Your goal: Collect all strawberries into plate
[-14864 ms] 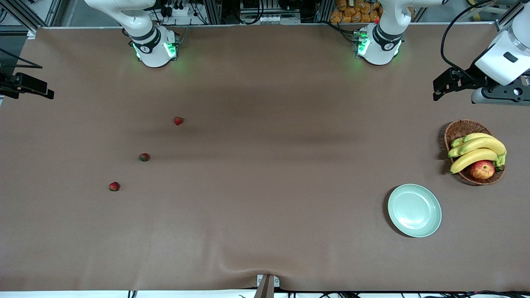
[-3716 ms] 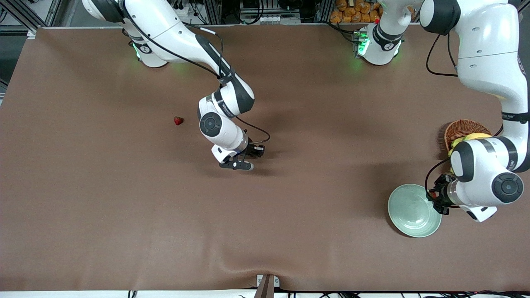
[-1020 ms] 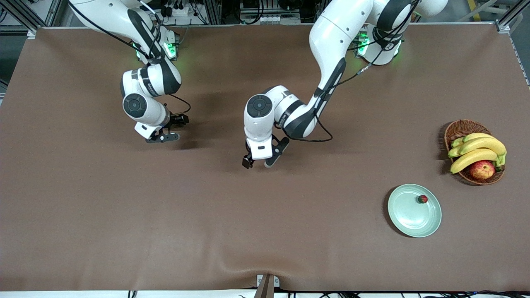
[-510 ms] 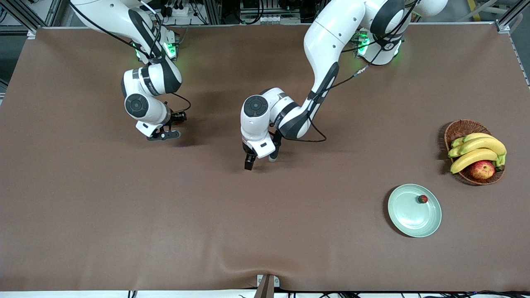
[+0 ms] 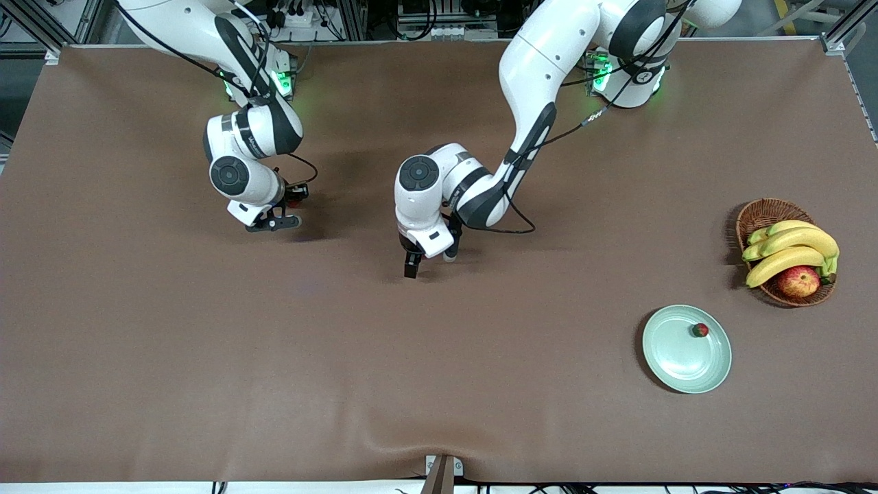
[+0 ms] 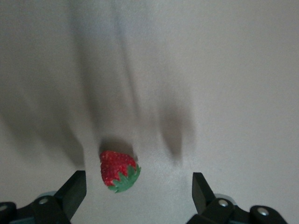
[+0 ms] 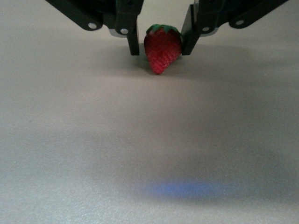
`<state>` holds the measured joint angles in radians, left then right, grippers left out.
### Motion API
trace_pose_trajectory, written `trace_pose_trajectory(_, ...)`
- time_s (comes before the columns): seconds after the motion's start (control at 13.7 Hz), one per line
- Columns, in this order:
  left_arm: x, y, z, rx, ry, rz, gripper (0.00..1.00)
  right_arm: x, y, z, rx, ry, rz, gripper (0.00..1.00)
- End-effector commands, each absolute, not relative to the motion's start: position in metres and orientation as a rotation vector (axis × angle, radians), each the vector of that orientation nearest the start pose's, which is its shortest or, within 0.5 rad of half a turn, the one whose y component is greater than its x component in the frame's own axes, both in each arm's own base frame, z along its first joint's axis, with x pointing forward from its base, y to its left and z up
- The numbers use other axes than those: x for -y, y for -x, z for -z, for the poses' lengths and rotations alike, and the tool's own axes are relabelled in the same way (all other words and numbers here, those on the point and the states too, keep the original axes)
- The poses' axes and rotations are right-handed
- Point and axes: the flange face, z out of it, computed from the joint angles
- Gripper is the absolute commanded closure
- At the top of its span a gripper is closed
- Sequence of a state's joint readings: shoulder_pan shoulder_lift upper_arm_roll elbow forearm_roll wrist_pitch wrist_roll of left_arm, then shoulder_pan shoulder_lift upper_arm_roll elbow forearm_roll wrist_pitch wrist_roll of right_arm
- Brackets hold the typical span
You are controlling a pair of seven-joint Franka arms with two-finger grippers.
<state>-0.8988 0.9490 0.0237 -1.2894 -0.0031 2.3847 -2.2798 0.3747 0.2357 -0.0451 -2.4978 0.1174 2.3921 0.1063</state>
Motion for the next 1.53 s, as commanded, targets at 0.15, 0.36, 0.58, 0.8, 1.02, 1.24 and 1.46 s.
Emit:
trace_pose_trajectory(0.15, 0.588, -0.484, -0.180, 2.168, 2.468, -0.002, 0.00, -0.145, -0.418, -0.183, 0.169, 3.102, -0.487, 0.86)
trace_pose_trajectory(0.36, 0.586, -0.484, -0.175, 2.185, 2.443, -0.001, 0.00, -0.153, -0.443, -0.207, 0.178, 3.094, -0.399, 0.99)
trace_pose_trajectory(0.58, 0.584, -0.484, -0.171, 2.184, 2.431, -0.002, 0.00, -0.174, -0.486, -0.252, 0.194, 3.078, -0.381, 1.00)
trace_pose_trajectory(0.8, 0.583, -0.483, -0.168, 2.202, 2.406, -0.009, 0.06, -0.208, -0.516, -0.285, 0.191, 3.052, -0.301, 1.00)
trace_pose_trajectory(1.02, 0.582, -0.483, -0.168, 2.210, 2.381, -0.004, 1.00, -0.227, -0.523, -0.293, 0.129, 2.988, -0.279, 1.00)
trace_pose_trajectory(1.24, 0.581, -0.484, -0.171, 2.209, 2.374, -0.006, 1.00, -0.237, -0.526, -0.295, 0.136, 2.987, -0.266, 1.00)
trace_pose_trajectory(1.46, 0.573, -0.493, -0.184, 2.217, 2.341, 0.009, 1.00, -0.238, -0.525, -0.296, 0.139, 2.986, -0.267, 1.00)
